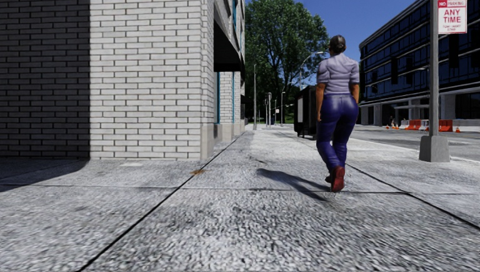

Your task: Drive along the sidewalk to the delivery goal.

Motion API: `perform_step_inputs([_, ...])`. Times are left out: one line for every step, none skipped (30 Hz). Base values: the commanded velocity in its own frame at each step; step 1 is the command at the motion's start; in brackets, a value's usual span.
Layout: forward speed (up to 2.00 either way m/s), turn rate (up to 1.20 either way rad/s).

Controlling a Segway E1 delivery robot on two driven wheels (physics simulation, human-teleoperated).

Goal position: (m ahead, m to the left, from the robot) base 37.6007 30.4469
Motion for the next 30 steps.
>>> perform_step_inputs([2.00, 0.00])
perform_step_inputs([2.00, 0.00])
perform_step_inputs([2.00, 0.00])
perform_step_inputs([2.00, 0.00])
perform_step_inputs([2.00, 0.00])
perform_step_inputs([2.00, 0.00])
perform_step_inputs([2.00, 0.00])
perform_step_inputs([2.00, 0.00])
perform_step_inputs([2.00, 0.00])
perform_step_inputs([2.00, 0.07])
perform_step_inputs([2.00, 0.19])
perform_step_inputs([2.00, 0.23])
perform_step_inputs([2.00, 0.38])
perform_step_inputs([2.00, 0.49])
perform_step_inputs([2.00, 0.51])
perform_step_inputs([2.00, 0.45])
perform_step_inputs([2.00, 0.04])
perform_step_inputs([2.00, 0.00])
perform_step_inputs([2.00, 0.00])
perform_step_inputs([2.00, 0.00])
perform_step_inputs([2.00, 0.00])
perform_step_inputs([2.00, 0.00])
perform_step_inputs([2.00, 0.00])
perform_step_inputs([2.00, 0.00])
perform_step_inputs([2.00, 0.00])
perform_step_inputs([2.00, 0.00])
perform_step_inputs([2.00, 0.00])
perform_step_inputs([2.00, 0.00])
perform_step_inputs([2.00, 0.00])
perform_step_inputs([2.00, 0.00])
